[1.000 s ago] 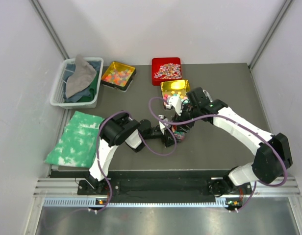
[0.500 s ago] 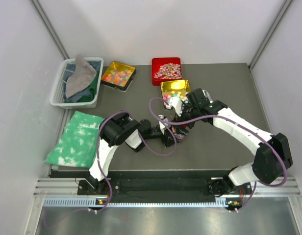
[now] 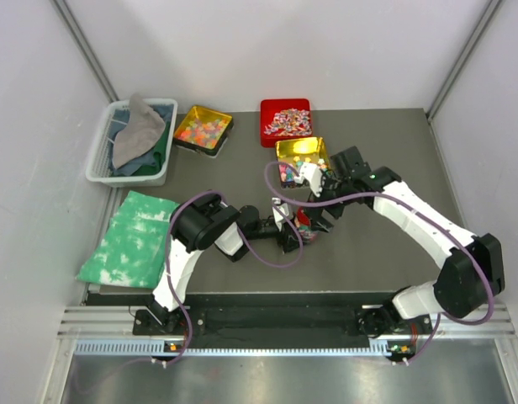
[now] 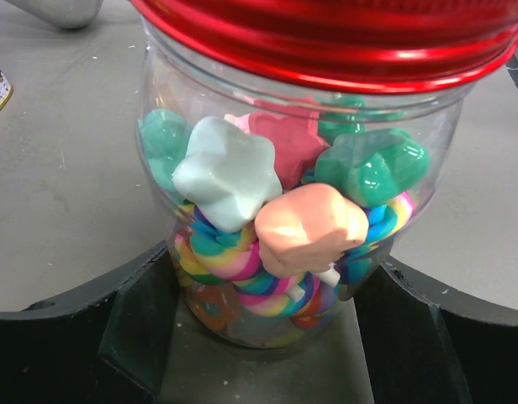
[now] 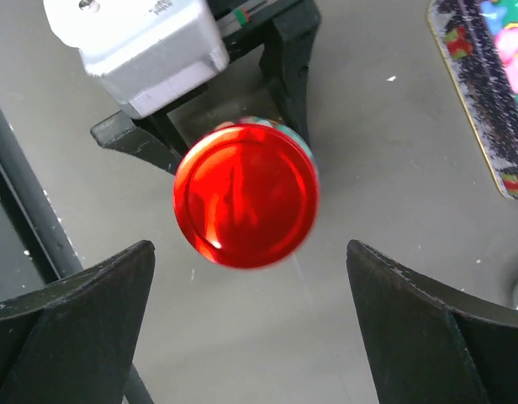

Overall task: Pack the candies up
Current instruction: Close the bottle lid on the packing bottle.

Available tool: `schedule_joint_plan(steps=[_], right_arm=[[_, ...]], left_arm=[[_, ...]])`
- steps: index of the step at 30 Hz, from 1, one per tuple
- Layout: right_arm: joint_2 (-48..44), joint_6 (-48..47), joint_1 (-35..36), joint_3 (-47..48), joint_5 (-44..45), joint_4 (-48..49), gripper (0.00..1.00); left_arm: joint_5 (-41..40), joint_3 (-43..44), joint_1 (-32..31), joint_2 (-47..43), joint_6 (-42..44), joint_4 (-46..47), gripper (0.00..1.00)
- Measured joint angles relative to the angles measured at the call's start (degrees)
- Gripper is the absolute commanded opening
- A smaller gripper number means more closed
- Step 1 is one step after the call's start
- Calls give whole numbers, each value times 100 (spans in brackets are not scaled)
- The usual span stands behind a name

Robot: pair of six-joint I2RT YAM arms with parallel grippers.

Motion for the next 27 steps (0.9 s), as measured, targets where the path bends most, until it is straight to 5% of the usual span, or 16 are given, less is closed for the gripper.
schedule_joint_plan(steps=[9, 27], right_arm=[[-15, 118, -732, 422, -756, -229, 84], [1340, 1078, -1143, 1139, -1991, -55, 36]], left_arm=[[2, 0, 0, 0, 2, -2, 47], [2, 0, 0, 0, 2, -2, 47]])
